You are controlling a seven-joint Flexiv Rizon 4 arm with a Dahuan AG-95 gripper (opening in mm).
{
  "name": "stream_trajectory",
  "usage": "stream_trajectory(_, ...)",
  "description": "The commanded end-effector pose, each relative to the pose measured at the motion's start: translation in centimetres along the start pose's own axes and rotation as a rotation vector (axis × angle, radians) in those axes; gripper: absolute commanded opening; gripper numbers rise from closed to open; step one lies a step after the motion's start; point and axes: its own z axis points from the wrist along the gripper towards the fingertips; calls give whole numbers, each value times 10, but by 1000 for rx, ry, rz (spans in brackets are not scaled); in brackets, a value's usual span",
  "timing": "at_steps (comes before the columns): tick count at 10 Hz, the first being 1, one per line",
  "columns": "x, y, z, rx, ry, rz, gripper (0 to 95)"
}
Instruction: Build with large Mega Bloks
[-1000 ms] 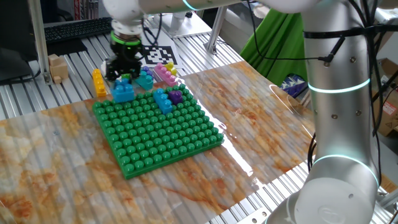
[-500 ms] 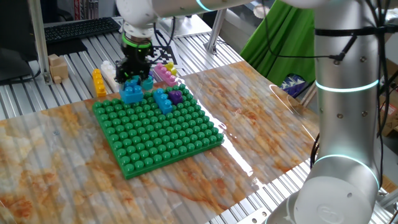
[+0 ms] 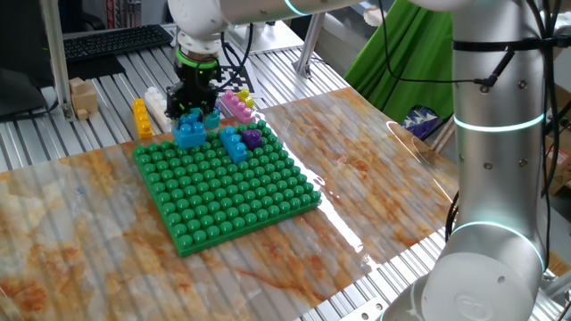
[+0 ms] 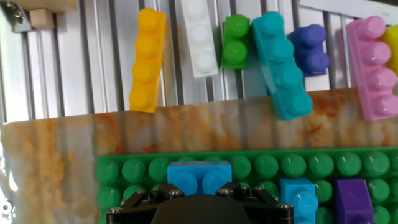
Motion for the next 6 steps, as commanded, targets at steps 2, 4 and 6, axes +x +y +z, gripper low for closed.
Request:
stream_trajectory(2, 3, 2, 0, 1, 8, 1, 0)
stream_trajectory(4, 3, 2, 0, -15, 6, 16, 0)
stream_trajectory(6, 3, 2, 0, -12, 6, 39, 0)
